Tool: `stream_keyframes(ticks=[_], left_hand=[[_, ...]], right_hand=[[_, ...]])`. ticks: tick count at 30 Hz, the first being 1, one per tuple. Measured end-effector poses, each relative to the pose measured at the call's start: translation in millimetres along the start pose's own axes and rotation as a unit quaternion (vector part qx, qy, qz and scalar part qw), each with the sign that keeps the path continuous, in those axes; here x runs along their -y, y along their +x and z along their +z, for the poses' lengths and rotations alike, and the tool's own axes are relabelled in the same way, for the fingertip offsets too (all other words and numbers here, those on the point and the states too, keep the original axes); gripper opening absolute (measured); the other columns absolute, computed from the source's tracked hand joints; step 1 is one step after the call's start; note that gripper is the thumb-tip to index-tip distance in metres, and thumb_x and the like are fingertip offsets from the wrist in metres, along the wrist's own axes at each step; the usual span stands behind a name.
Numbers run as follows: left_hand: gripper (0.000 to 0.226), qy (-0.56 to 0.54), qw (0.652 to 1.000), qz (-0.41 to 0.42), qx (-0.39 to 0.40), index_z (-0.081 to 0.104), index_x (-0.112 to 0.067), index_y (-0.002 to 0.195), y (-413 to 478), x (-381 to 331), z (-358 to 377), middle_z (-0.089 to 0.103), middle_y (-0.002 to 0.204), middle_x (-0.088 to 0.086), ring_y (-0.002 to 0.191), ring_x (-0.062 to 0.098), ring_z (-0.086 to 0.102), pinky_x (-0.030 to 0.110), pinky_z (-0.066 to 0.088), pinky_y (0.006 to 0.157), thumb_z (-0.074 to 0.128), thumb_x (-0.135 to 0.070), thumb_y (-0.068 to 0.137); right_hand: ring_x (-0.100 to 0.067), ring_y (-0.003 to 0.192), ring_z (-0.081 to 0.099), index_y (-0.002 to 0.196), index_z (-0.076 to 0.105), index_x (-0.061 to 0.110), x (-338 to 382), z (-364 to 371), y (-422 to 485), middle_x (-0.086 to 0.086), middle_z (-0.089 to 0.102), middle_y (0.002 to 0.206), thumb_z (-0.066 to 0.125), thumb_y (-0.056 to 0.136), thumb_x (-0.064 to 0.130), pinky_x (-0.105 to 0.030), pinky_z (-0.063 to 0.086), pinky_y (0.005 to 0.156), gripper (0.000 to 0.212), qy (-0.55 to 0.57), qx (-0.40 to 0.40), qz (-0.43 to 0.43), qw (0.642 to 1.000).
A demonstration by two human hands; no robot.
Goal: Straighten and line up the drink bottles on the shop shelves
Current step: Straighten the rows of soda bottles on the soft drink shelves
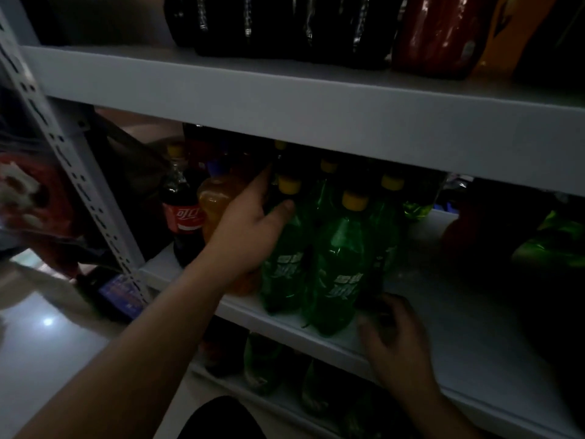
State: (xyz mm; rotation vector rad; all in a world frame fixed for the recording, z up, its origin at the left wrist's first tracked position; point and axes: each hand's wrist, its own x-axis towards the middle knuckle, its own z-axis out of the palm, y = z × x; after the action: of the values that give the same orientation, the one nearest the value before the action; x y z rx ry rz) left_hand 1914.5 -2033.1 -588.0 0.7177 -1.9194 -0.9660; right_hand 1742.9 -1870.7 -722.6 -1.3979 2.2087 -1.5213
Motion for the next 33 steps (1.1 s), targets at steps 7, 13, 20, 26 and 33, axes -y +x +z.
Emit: stream_keyframes(ticks=[7,13,20,26,33], left_hand=[[0.06,0.155,0.979,0.037,-0.13,0.053,-0.027,0.124,-14,13,31,0.056,0.111,-0.008,0.096,-0.003,0.047,0.003,0.034,0.074,0.062,-0.061,0.075],[0.046,-0.041,0.999,-0.01,-0.016,0.052,-0.033,0.126,-5,16,15,0.063,0.106,-0.032,0.101,-0.011,0.058,0.007,0.047,0.078,0.07,-0.029,0.084],[0.079,0.179,0.98,0.029,-0.08,0.033,-0.027,0.142,-40,22,24,0.052,0.132,-0.006,0.123,0.007,0.048,0.028,0.044,0.098,0.062,-0.061,0.078],[0.103,0.178,0.971,-0.094,-0.131,0.02,-0.033,0.149,-84,62,52,0.044,0.143,-0.008,0.131,0.01,0.038,0.041,0.047,0.097,0.078,-0.052,0.066],[0.086,0.116,0.983,-0.053,-0.135,0.029,-0.05,0.14,-84,89,50,0.047,0.116,-0.045,0.104,-0.024,0.045,-0.003,0.036,0.08,0.078,-0.047,0.069]], right_hand=[[-0.01,0.117,0.05,0.134,0.036,0.034,23,48,-5,0.007,0.052,0.129,0.072,0.054,0.061,-0.033,0.044,0.097,0.092,0.016,-0.015,0.06,0.998],[-0.008,0.111,0.047,0.128,0.041,0.035,26,59,-11,0.015,0.048,0.115,0.077,0.049,0.055,-0.032,0.042,0.093,0.089,0.023,-0.124,0.087,0.988],[-0.012,0.111,0.039,0.133,0.038,0.025,26,65,-14,0.007,0.045,0.115,0.086,0.052,0.042,-0.034,0.037,0.092,0.095,-0.016,-0.15,0.072,0.986],[-0.016,0.112,0.047,0.128,0.048,0.023,21,58,-12,0.002,0.047,0.116,0.076,0.059,0.049,-0.03,0.04,0.093,0.079,-0.017,-0.099,0.056,0.993],[-0.018,0.114,0.048,0.129,0.048,0.022,23,61,-12,0.001,0.046,0.12,0.075,0.06,0.053,-0.032,0.041,0.095,0.08,-0.013,-0.106,0.057,0.993]])
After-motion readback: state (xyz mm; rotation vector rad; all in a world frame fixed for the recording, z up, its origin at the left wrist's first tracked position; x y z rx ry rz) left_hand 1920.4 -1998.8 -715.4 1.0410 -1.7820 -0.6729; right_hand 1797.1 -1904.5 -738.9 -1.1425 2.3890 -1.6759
